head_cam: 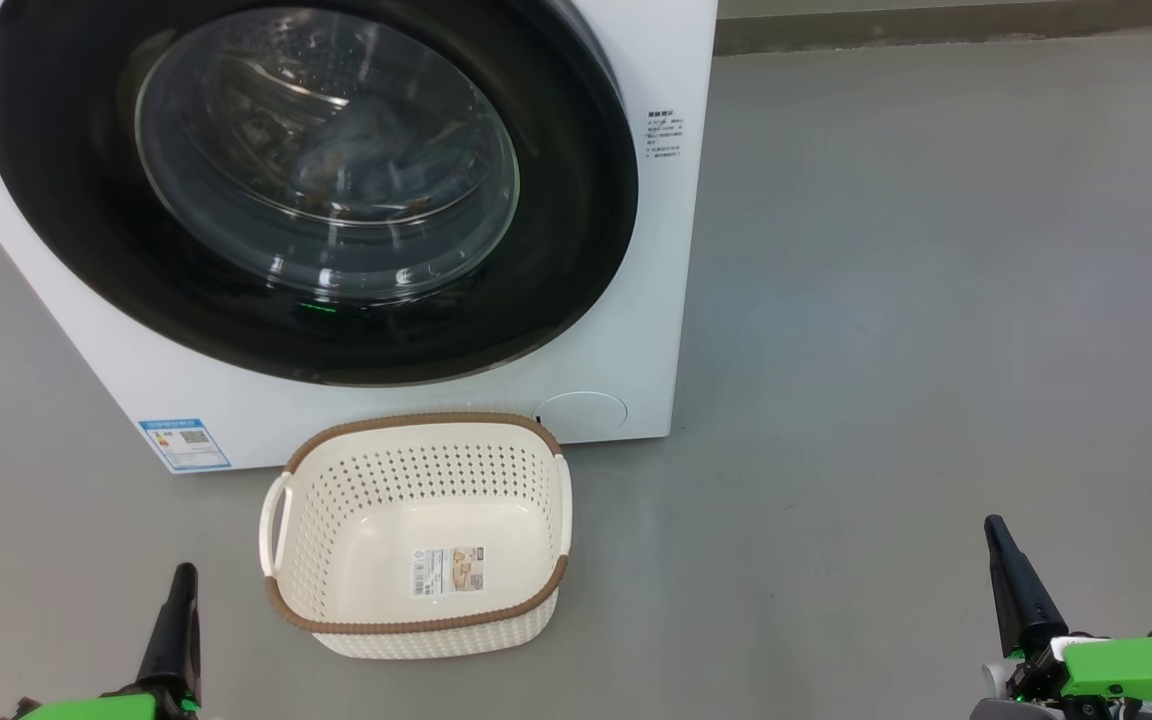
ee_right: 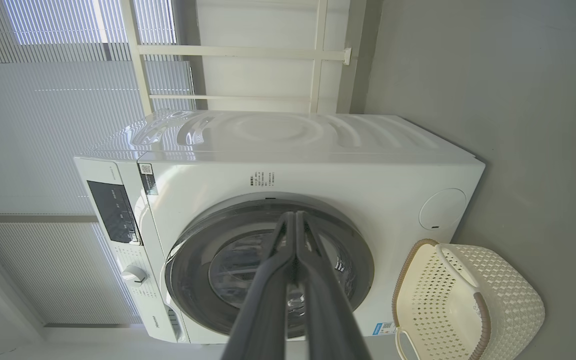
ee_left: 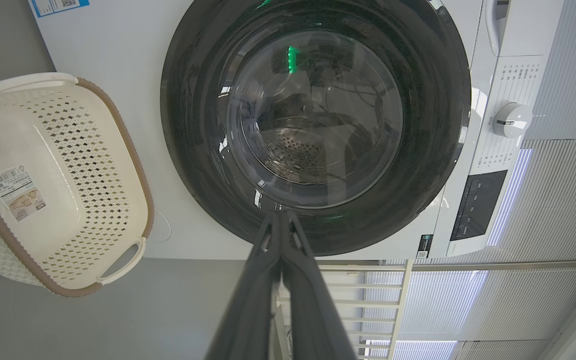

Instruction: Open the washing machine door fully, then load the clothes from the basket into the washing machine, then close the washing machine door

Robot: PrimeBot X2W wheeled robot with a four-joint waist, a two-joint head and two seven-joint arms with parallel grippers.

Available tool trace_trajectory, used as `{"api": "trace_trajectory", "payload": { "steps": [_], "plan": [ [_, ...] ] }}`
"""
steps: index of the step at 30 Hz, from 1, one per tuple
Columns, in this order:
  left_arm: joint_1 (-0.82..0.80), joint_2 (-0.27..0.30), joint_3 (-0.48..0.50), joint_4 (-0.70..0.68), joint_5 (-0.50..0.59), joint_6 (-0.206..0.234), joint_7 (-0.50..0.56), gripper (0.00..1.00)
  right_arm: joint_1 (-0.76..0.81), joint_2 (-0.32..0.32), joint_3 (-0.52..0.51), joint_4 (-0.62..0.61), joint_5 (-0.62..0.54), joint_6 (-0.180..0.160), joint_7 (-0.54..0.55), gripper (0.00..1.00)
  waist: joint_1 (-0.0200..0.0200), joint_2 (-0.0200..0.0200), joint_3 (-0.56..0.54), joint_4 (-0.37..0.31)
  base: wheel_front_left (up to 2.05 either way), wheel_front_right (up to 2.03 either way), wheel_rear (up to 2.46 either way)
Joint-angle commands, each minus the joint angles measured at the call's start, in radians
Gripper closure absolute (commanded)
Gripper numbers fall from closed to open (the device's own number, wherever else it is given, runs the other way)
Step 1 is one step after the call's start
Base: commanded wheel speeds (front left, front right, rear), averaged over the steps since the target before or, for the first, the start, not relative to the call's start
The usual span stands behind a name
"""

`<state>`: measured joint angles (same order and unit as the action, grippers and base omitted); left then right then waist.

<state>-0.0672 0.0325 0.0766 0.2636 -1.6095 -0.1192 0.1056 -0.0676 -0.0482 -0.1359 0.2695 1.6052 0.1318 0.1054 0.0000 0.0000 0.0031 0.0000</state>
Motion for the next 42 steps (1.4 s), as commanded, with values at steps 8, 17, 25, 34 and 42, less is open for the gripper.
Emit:
{"api": "trace_trajectory", "payload": {
  "steps": [8, 17, 25, 34, 42],
  "plan": [
    [-0.041, 0.020, 0.035, -0.018, -0.001, -0.012, 0.006, 1.00, -0.040, -0.003, 0.022, -0.025, 0.004, -0.001, 0.008, 1.00, 0.0000, 0.0000, 0.000, 0.000, 0.00, 0.00, 0.00],
    [-0.041, 0.020, 0.036, -0.018, 0.000, -0.012, 0.006, 1.00, -0.040, -0.003, 0.022, -0.025, 0.003, -0.001, 0.008, 1.00, 0.0000, 0.0000, 0.000, 0.000, 0.00, 0.00, 0.00],
    [-0.041, 0.019, 0.036, -0.018, 0.000, -0.012, 0.007, 1.00, -0.040, -0.003, 0.022, -0.025, 0.003, -0.001, 0.008, 1.00, 0.0000, 0.0000, 0.000, 0.000, 0.00, 0.00, 0.00],
    [-0.041, 0.019, 0.036, -0.018, 0.000, -0.012, 0.007, 1.00, -0.040, -0.003, 0.022, -0.025, 0.003, -0.001, 0.008, 1.00, 0.0000, 0.0000, 0.000, 0.000, 0.00, 0.00, 0.00],
    [-0.041, 0.019, 0.036, -0.018, 0.000, -0.012, 0.007, 1.00, -0.040, -0.003, 0.022, -0.025, 0.003, -0.001, 0.008, 1.00, 0.0000, 0.0000, 0.000, 0.000, 0.00, 0.00, 0.00]
  ]
}}
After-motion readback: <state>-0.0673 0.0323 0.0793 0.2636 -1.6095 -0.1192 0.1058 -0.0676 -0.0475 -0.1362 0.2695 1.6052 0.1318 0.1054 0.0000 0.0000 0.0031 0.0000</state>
